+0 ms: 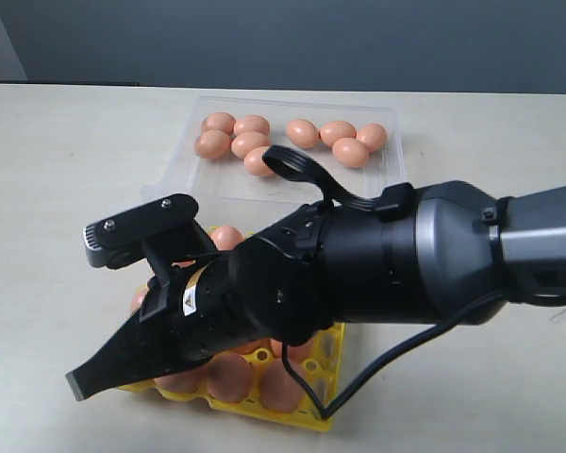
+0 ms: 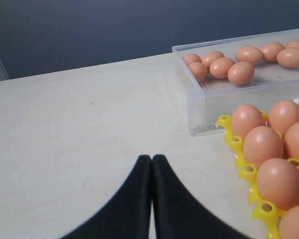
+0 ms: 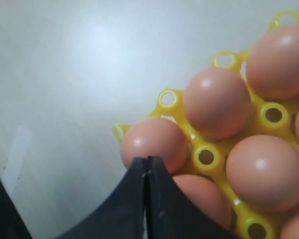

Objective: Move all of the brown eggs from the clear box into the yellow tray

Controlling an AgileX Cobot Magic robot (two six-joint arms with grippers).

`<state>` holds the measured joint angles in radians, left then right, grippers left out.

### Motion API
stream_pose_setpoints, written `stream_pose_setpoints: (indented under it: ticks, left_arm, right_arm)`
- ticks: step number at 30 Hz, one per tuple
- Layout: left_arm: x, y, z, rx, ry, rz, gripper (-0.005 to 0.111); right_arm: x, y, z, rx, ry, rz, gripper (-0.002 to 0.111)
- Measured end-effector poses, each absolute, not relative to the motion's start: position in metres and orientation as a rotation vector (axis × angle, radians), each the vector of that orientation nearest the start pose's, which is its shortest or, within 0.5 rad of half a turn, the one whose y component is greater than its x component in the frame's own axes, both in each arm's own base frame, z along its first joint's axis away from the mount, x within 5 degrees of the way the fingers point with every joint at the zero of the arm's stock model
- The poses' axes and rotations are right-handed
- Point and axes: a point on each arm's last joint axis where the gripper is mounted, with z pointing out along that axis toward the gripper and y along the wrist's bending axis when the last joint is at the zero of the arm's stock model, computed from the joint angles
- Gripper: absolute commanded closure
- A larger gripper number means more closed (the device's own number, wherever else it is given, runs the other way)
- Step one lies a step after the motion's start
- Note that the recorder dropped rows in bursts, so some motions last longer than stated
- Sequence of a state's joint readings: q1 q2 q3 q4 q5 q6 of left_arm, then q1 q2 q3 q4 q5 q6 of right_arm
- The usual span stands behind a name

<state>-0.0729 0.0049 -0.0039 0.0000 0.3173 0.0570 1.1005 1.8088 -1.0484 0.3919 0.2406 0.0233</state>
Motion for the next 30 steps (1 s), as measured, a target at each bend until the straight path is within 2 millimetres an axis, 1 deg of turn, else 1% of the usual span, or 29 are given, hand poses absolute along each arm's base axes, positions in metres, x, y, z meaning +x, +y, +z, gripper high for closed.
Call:
stream_pose_setpoints:
  ticks: [7,22,27,30]
  left_arm:
    - [0.054,-0.004,0.186,0.117,1.798,-0.011,0.106]
    - [0.054,-0.004,0.186,0.117,1.798,-0.011,0.106]
    - [0.054,-0.004,0.186,0.117,1.798,-0.011,0.106]
    - [0.054,-0.004,0.186,0.117,1.798,-0.011,0.106]
  right_arm:
    - [0.157,0.331,0.175,-0.974,2.497,0.69,0.109]
    - [0.154,0.327,0.172,-1.064,2.524,0.628,0.109]
    - [0.157,0.329,0.176,-1.043,2.478,0.643,0.109]
    - [0.158,0.33,0.183,-1.021,2.437,0.668,0.109]
